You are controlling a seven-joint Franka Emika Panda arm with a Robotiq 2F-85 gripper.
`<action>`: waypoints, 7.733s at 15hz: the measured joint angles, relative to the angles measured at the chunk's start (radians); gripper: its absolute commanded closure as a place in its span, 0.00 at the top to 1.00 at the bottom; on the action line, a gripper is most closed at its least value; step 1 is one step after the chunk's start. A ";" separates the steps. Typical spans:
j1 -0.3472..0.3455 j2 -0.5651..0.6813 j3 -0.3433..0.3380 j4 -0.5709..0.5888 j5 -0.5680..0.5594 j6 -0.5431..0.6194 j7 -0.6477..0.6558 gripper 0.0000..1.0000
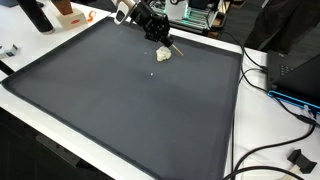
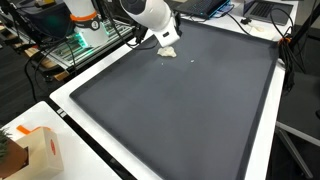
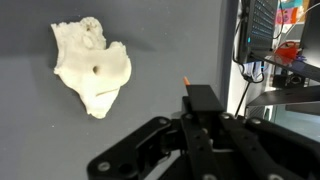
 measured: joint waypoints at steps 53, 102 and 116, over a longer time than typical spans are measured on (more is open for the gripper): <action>0.200 -0.045 0.114 0.141 -1.384 -0.108 1.953 0.03; 0.321 0.293 0.079 0.420 -1.492 -0.362 1.935 0.03; 0.316 0.293 0.079 0.439 -1.478 -0.362 1.749 0.03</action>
